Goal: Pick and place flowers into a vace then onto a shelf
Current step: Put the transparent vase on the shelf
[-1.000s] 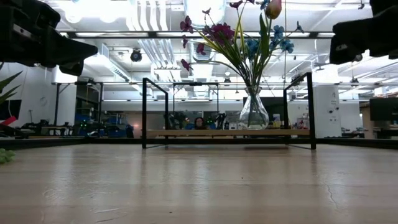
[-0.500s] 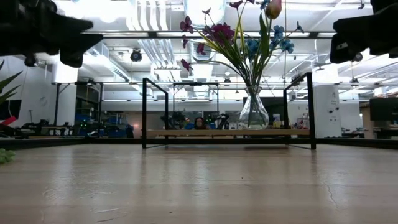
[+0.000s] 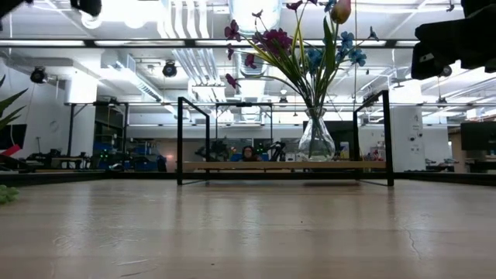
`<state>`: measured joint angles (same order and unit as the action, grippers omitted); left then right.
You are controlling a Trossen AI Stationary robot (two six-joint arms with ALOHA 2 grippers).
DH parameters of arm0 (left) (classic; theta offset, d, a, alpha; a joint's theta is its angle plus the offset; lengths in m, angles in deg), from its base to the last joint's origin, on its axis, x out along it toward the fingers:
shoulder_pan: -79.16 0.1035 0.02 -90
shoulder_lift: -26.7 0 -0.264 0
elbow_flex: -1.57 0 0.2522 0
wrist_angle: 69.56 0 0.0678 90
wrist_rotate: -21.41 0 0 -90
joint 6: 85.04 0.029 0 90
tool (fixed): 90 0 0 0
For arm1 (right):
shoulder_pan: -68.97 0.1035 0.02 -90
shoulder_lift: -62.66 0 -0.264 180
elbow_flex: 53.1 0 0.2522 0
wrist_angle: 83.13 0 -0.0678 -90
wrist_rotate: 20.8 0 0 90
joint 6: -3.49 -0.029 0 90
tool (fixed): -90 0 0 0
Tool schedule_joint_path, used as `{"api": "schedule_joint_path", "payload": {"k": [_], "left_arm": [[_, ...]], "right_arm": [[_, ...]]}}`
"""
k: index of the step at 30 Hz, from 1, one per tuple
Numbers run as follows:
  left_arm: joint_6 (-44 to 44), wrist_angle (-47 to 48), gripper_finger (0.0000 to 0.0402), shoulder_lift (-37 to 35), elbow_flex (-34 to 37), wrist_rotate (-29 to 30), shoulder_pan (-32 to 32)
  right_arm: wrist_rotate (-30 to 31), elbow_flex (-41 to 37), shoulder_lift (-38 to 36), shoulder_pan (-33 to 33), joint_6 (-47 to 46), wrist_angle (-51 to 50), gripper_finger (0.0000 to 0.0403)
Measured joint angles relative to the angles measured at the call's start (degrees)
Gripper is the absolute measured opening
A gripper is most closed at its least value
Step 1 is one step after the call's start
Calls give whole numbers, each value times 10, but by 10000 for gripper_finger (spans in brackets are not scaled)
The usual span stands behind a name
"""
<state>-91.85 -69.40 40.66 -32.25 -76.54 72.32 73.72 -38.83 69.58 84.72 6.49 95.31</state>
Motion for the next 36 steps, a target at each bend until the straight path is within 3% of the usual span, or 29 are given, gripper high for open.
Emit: {"api": "schedule_joint_path", "payload": {"k": [3, 11, 17, 20, 36], "left_arm": [[4, 4, 235, 58, -64, -36, -5], [67, 119, 235, 256, -268, -31, -37], [62, 362, 235, 399, -471, 94, -66], [35, 457, 235, 469, -551, 129, -87], [-138, 766, 235, 746, -939, 309, -246]], "right_arm": [[0, 0, 0, 0, 0, 0, 13], [0, 0, 0, 0, -3, -1, 13], [1, 0, 0, 0, -9, -21, 13], [1, 0, 0, 0, -9, -22, 13], [1, 0, 0, 0, 9, -21, 13]]}}
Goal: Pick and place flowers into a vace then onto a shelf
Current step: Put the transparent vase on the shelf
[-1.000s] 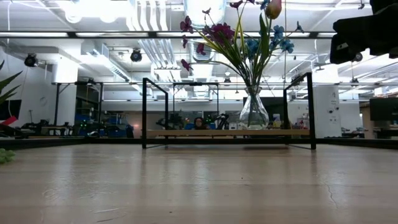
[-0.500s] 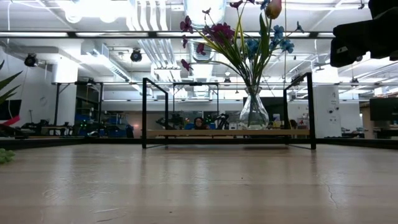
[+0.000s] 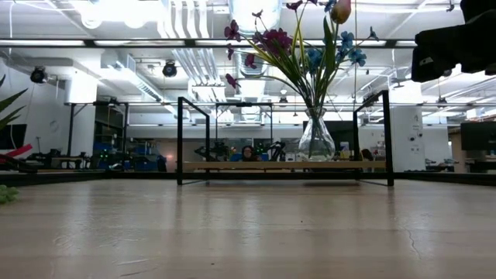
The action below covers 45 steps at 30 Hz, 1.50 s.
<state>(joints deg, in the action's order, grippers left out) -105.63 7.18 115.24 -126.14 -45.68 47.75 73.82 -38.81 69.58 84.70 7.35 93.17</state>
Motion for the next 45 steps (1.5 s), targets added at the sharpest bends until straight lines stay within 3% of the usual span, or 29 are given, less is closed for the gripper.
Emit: {"api": "schedule_joint_path", "payload": {"k": [10, 18, 25, 36, 45], "left_arm": [[-132, 220, 235, 151, -211, 141, -129], [-271, 237, 235, 133, -143, 159, -212], [-341, 230, 235, 130, -136, 168, -280], [-557, 230, 235, 131, -83, 183, -411], [-636, 234, 235, 131, -37, 226, -463]], "right_arm": [[3, 0, 0, 0, 11, 0, 13], [15, 0, 1, 0, 11, -3, 13], [15, 0, 1, 0, 8, -5, 13], [15, 0, 4, 0, 6, -9, 13], [14, 0, 4, 0, -14, -16, 13]]}}
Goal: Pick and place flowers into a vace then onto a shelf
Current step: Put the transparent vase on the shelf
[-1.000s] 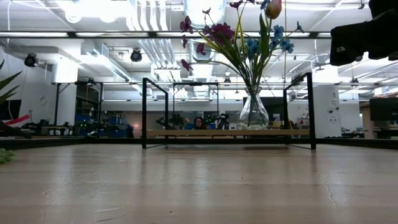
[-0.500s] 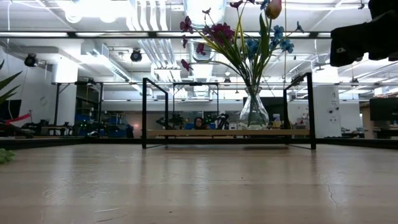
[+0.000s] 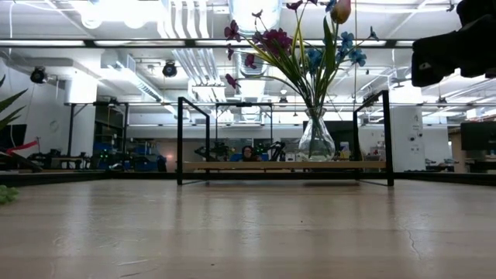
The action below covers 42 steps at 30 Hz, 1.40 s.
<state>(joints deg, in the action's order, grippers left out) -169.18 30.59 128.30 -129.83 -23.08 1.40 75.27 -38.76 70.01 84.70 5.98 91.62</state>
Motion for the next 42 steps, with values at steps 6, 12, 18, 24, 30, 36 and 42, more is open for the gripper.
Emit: {"api": "schedule_joint_path", "payload": {"k": [6, 12, 18, 24, 30, 36, 42], "left_arm": [[-23, -11, 235, 0, 24, -31, -2], [-38, -73, 235, 0, 40, -34, -1], [-43, -120, 235, 3, 89, -35, 0], [-97, -150, 235, 3, 194, -69, 0], [-191, -191, 235, 4, 304, -126, 0], [-189, -196, 235, 4, 359, -104, 0], [-159, -204, 235, 5, 412, -71, 0]], "right_arm": [[1, 0, 3, 0, -10, -2, 13], [1, 0, 3, 0, -12, -2, 13], [1, 0, 3, 0, -10, -2, 13], [1, 0, 3, 0, -8, -2, 13], [1, 0, 3, 0, -10, -11, 13], [1, 0, 3, 0, -24, -11, 13], [1, 0, 3, 0, -25, -11, 13]]}}
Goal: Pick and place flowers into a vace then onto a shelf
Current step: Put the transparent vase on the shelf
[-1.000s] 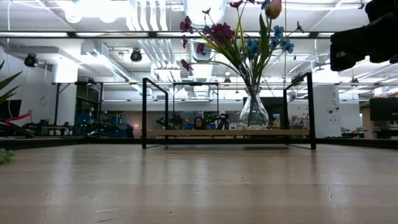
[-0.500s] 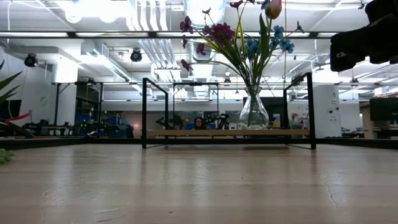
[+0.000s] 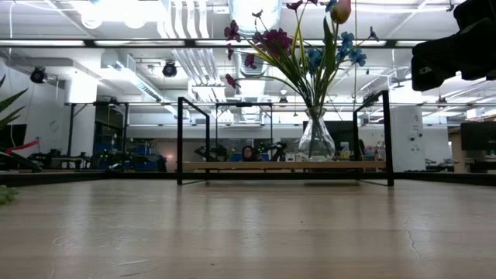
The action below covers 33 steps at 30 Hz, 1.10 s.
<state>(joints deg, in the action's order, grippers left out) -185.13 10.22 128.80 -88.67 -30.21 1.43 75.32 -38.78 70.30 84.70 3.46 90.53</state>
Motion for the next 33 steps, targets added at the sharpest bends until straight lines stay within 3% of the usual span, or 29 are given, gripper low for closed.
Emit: {"api": "schedule_joint_path", "payload": {"k": [18, 33], "left_arm": [[8, 5, 188, 0, 45, 11, 0], [1, 53, 186, -1, 45, 11, 3]], "right_arm": [[0, 0, 1, 0, 0, 0, 13], [0, 0, 1, 0, 2, 0, 13]]}}
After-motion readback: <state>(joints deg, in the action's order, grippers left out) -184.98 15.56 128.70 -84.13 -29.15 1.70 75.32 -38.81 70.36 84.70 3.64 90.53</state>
